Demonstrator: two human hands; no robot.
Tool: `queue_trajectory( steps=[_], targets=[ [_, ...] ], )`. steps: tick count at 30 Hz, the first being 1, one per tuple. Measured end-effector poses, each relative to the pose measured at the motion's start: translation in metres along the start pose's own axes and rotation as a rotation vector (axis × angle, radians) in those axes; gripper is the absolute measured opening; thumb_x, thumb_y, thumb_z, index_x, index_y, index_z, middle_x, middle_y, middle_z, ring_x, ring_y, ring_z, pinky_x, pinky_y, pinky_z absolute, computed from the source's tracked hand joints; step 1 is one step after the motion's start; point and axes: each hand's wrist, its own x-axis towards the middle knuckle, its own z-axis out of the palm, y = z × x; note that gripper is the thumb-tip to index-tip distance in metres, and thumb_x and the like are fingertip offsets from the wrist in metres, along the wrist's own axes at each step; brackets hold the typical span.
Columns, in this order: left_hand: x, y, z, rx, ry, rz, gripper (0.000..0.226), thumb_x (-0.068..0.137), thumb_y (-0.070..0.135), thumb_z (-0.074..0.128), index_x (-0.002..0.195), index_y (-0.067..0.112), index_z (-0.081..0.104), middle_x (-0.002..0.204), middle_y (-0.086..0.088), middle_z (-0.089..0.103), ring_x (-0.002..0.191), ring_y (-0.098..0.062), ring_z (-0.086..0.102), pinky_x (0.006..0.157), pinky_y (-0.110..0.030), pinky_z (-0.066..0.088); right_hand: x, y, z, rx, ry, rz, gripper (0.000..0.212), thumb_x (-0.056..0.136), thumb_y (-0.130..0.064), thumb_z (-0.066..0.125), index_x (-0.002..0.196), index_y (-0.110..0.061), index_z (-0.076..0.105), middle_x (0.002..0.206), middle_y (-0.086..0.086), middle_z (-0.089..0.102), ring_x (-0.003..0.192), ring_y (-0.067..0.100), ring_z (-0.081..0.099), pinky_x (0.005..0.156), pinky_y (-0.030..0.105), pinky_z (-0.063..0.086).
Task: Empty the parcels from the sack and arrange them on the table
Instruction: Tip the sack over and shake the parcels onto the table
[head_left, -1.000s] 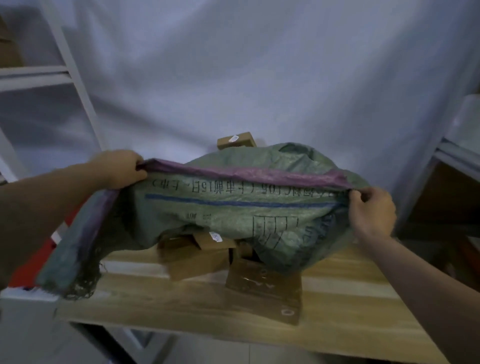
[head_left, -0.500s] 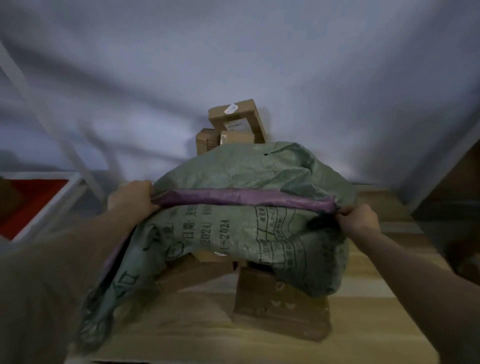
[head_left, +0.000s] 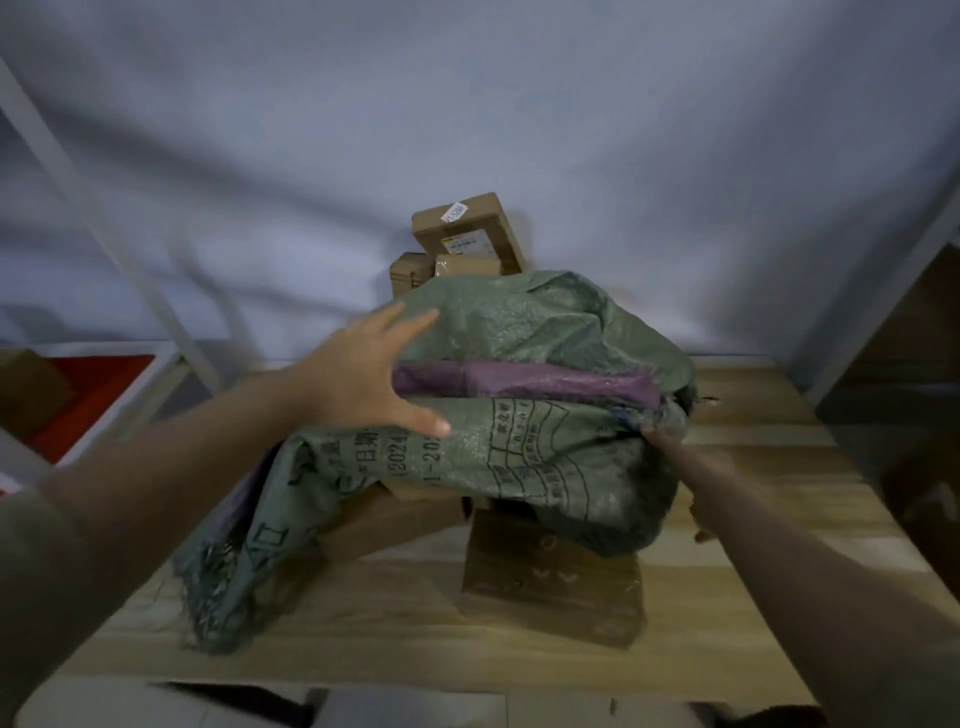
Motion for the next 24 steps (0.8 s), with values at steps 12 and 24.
queue_trajectory(
  steps=[12, 24],
  targets=[
    [0.005, 0.056, 0.102, 0.392, 0.155, -0.137, 0.084, 0.090, 0.068, 0.041, 0.157, 0.031, 0.005, 0.164, -0.002, 0.019, 0.149, -0.025, 0.019, 0.121, -0.052, 0.005, -0.055, -0.058, -0.016, 0.337, 0.266, -0.613, 0.014, 0.093, -0.015, 0.064, 0.088, -0.003, 0.066, 0.089, 0.014, 0.068, 0.089, 0.024, 0.064, 0.093, 0.042, 0.054],
    [-0.061, 0.056, 0.150, -0.066, 0.717, -0.112, 0.051, 0.091, 0.055, 0.047, 0.122, 0.018, 0.061, 0.119, -0.003, 0.062, 0.115, -0.025, 0.055, 0.106, -0.039, 0.036, -0.165, -0.152, 0.102, -0.477, 0.101, -1.764, 0.020, 0.096, -0.016, 0.051, 0.107, -0.018, 0.068, 0.141, 0.004, 0.052, 0.138, 0.034, 0.039, 0.109, 0.061, 0.032]
  ],
)
